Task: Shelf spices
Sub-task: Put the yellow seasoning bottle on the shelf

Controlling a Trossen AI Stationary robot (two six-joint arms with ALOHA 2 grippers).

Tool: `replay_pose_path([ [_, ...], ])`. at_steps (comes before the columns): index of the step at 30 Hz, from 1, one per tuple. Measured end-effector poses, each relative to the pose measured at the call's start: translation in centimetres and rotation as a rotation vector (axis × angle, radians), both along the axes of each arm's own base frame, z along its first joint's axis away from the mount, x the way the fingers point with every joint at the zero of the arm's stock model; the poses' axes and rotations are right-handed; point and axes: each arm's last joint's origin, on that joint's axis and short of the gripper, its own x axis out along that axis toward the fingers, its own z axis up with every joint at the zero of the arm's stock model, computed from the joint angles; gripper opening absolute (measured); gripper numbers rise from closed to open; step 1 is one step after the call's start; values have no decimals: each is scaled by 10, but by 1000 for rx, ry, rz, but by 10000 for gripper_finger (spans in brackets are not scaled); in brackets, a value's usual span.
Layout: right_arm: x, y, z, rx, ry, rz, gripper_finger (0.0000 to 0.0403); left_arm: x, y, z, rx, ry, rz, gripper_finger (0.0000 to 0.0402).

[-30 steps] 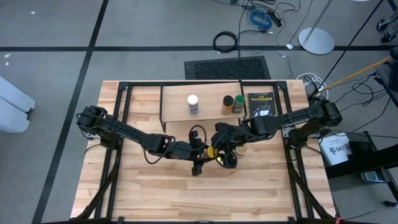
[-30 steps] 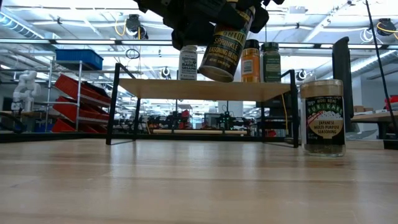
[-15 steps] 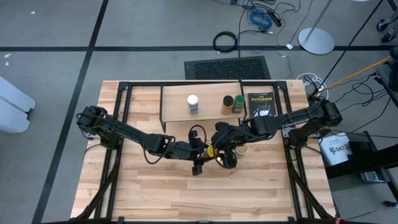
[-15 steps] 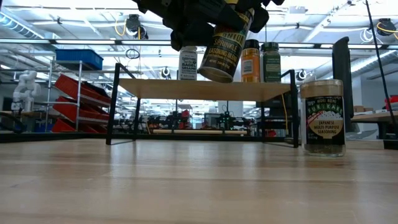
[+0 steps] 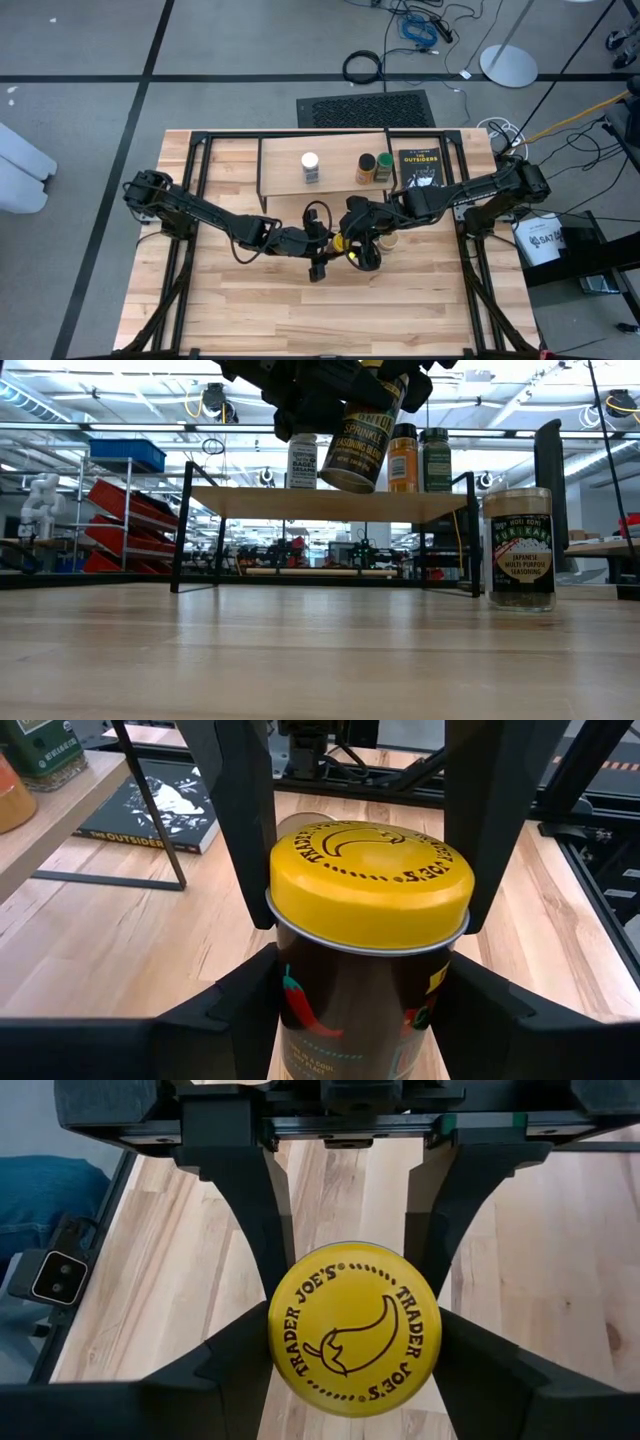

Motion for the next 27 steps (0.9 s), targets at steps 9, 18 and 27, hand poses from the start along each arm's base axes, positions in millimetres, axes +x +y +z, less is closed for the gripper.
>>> replay_pose_path([
  [9,0,0,0,-22,-8,-25,258,0,1,0,-1,-2,6,213],
  [18,-1,2,3,-42,-30,-30,336,0,0,0,1,0,-7,213],
  [27,-31,0,39,-121,-152,-104,345,-6,-2,12,18,-31,-34,213],
])
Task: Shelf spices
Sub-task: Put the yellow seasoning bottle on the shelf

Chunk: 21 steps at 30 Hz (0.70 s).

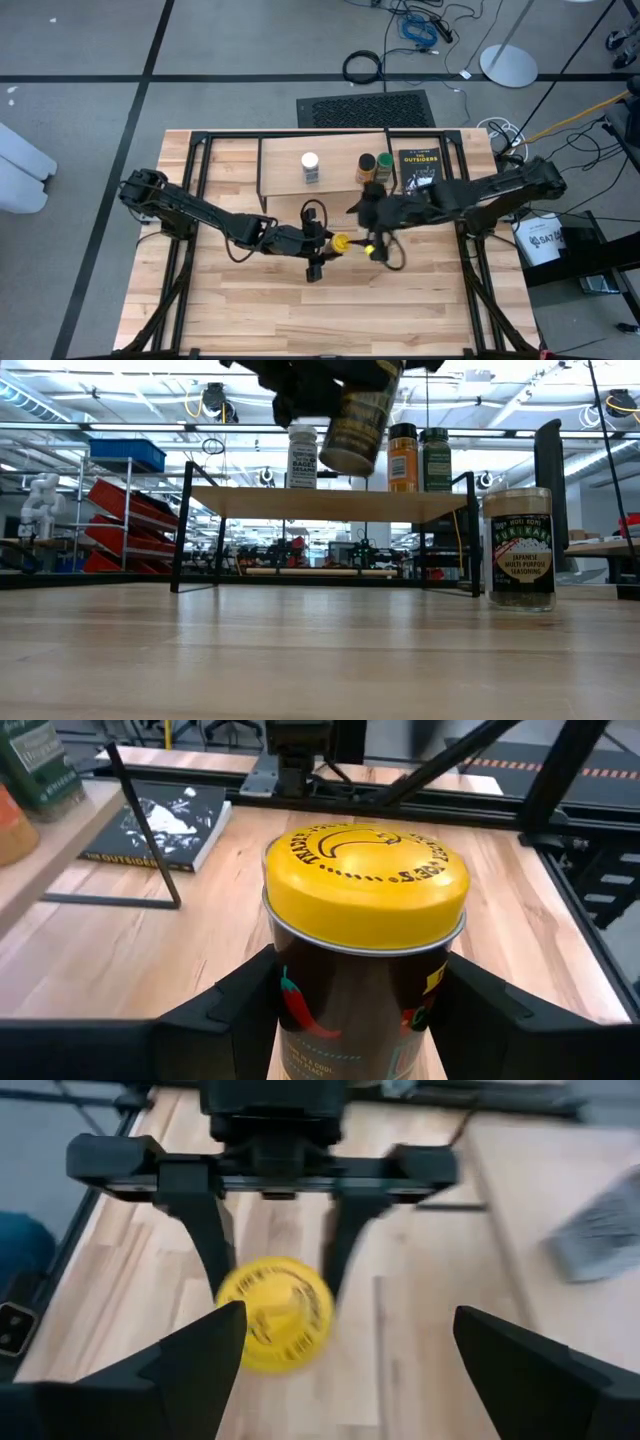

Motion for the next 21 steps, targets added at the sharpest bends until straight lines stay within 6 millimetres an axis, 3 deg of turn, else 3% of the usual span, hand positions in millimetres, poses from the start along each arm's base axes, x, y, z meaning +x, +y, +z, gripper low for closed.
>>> replay_pose_path([
  [7,-53,8,42,-82,-168,-104,345,-13,2,25,25,-54,-27,213],
  [11,-76,16,53,-95,-215,-109,342,-26,7,47,58,-107,-37,213],
  [21,-88,27,56,-93,-231,-68,341,-76,38,111,170,-267,61,213],
])
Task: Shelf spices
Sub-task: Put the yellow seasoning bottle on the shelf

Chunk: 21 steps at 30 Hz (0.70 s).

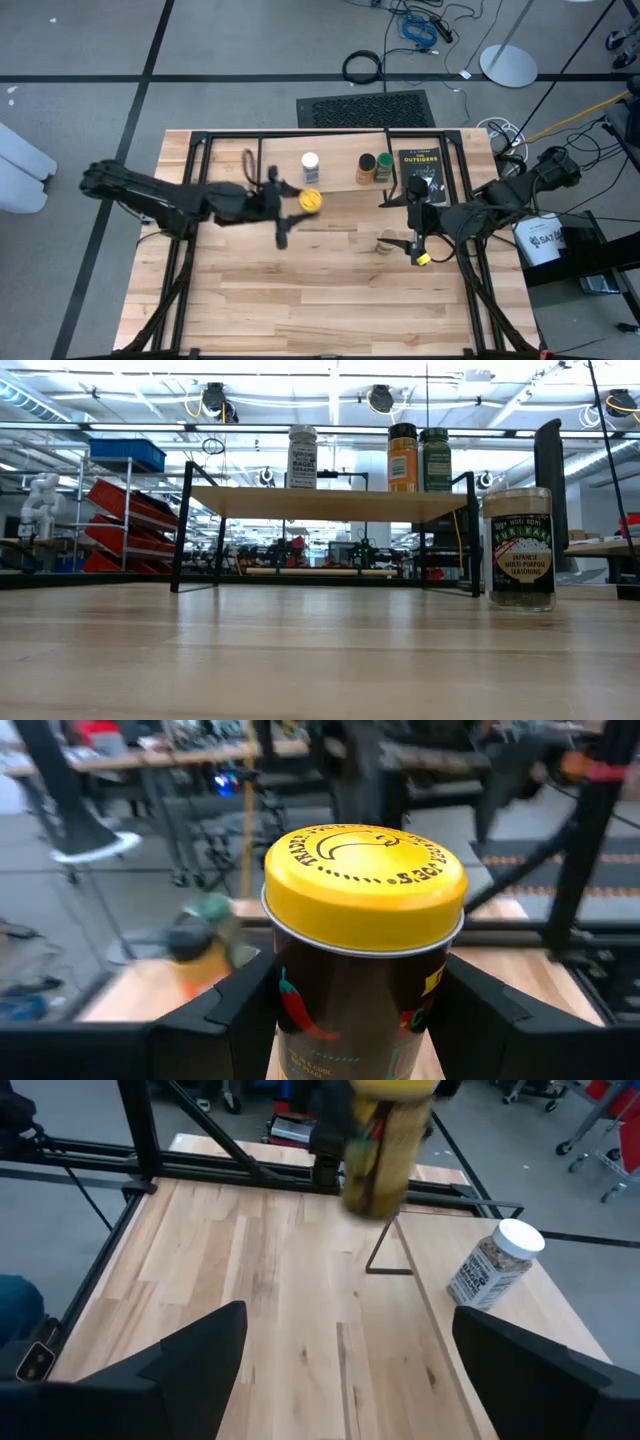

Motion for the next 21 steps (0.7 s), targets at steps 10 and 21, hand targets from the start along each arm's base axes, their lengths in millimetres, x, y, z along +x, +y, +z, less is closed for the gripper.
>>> replay_pose_path([
  [10,1,1,-1,-4,6,2,341,-50,38,33,96,-36,178,213],
  [21,2,1,-1,-3,7,6,341,-44,89,11,96,161,304,213],
])
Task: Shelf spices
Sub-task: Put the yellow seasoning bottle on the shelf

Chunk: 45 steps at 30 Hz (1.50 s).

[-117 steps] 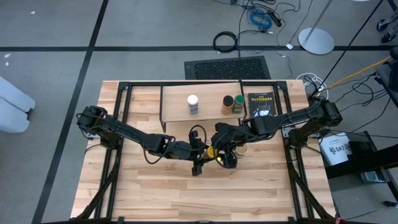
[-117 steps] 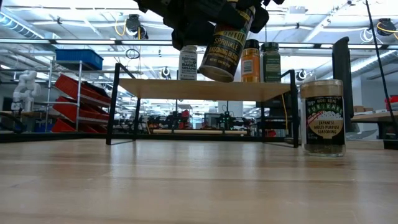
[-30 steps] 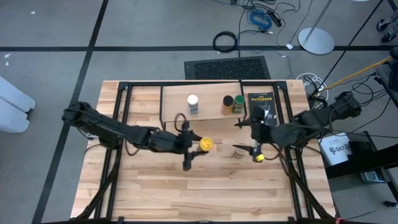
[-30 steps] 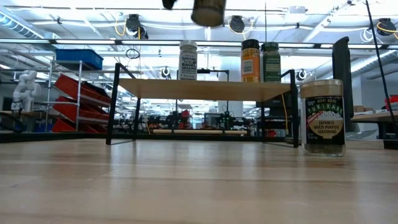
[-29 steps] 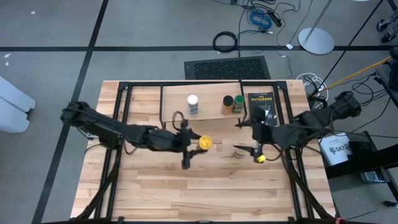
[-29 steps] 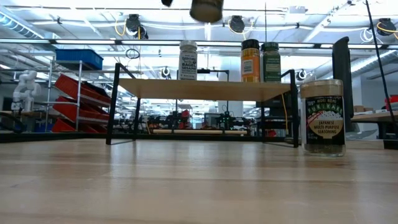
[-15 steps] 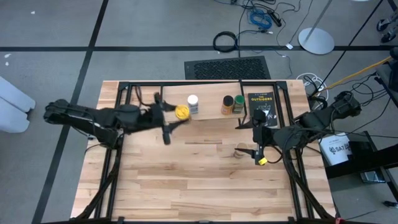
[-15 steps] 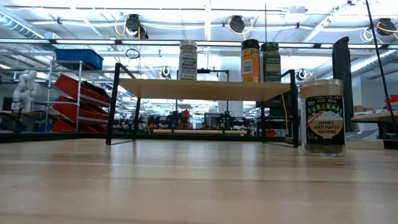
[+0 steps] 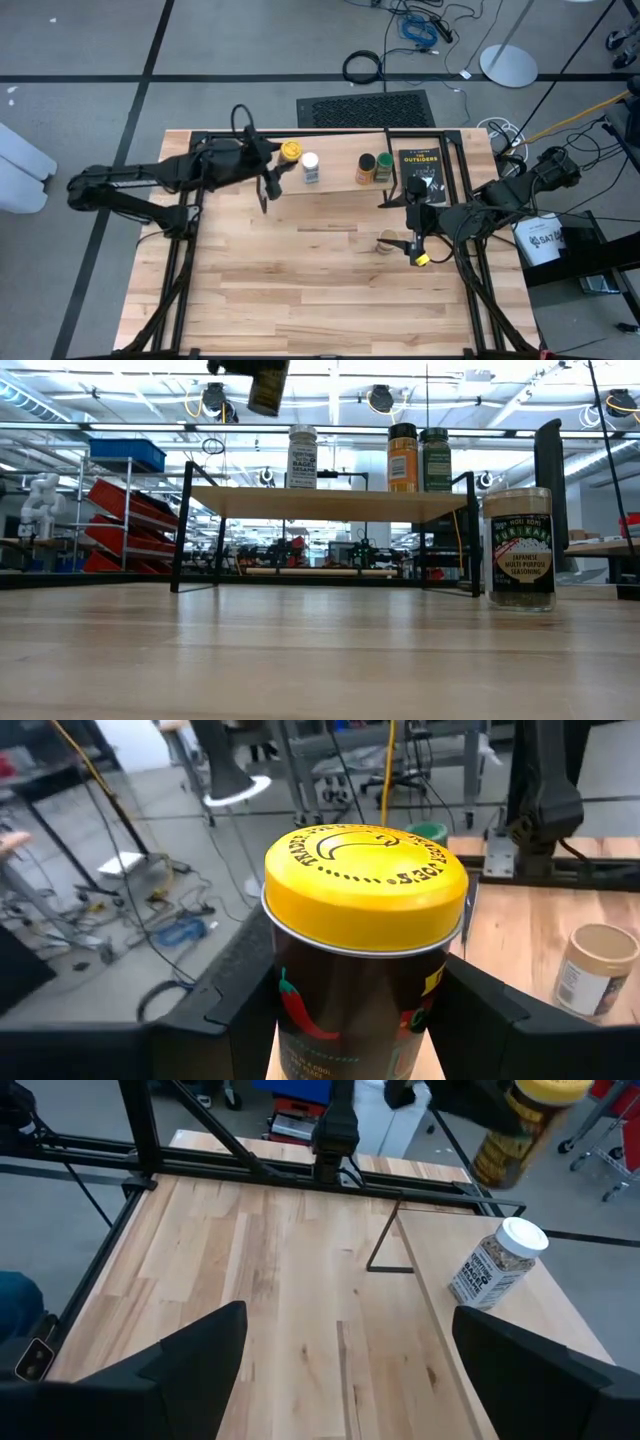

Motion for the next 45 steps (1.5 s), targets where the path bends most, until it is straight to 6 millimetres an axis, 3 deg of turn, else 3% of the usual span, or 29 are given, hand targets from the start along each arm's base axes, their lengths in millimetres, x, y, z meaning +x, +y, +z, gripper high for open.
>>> replay_pose_path([
  [13,-3,-2,-6,23,59,-29,341,8,33,-15,-71,59,-36,213],
  [21,-5,-2,-8,32,83,-41,341,11,36,-47,-113,48,-82,213],
  [28,-5,-2,-8,40,87,-29,341,12,37,-61,-127,-9,-89,213],
  [45,-5,-2,-8,43,88,-26,341,12,37,-67,-155,-5,-83,213],
])
